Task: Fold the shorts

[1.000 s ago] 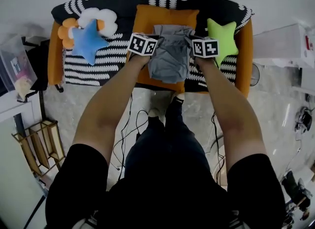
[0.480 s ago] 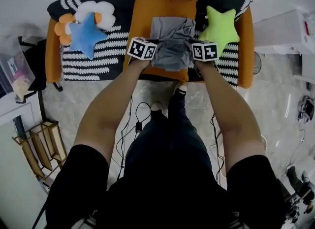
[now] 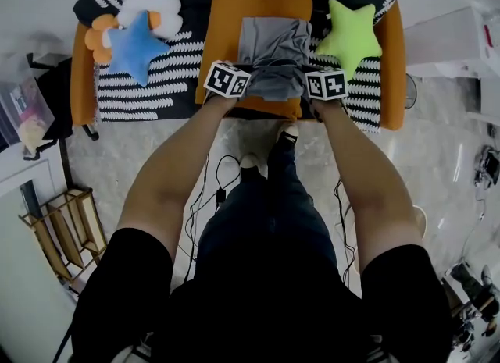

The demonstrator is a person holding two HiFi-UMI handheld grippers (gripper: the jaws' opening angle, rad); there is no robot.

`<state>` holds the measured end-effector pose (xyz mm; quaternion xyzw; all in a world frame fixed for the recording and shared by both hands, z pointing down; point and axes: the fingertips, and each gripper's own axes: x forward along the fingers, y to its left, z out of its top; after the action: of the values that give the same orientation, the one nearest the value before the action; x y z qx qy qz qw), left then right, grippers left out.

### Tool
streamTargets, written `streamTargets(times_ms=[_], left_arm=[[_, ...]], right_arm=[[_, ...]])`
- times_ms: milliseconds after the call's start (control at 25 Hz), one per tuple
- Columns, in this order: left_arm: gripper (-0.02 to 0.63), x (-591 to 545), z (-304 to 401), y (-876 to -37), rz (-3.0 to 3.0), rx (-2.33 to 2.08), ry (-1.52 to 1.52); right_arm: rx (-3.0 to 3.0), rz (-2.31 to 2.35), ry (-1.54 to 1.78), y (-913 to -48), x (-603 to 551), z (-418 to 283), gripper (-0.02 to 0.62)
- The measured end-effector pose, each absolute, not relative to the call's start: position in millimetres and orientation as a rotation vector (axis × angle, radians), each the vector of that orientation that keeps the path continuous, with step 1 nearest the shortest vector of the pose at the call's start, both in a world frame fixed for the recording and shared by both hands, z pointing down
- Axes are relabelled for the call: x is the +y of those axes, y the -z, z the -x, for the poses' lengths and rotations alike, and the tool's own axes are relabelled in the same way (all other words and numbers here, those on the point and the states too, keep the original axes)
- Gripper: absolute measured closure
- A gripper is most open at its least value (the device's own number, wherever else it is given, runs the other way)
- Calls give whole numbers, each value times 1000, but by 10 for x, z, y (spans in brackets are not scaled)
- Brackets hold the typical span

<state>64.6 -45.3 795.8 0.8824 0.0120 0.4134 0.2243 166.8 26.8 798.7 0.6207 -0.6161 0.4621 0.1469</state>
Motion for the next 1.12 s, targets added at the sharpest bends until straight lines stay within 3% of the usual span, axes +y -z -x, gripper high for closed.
streamTargets(times_ms=[560, 1120], left_arm=[[472, -126, -273, -8134, -2400, 55, -1203], [457, -9, -14, -8146, -2384, 62, -1222]], right_arm=[[-1768, -1695, -1341, -8147, 683, -1319, 442], [-1705, -1648, -1416, -8319, 968, -1046, 413]])
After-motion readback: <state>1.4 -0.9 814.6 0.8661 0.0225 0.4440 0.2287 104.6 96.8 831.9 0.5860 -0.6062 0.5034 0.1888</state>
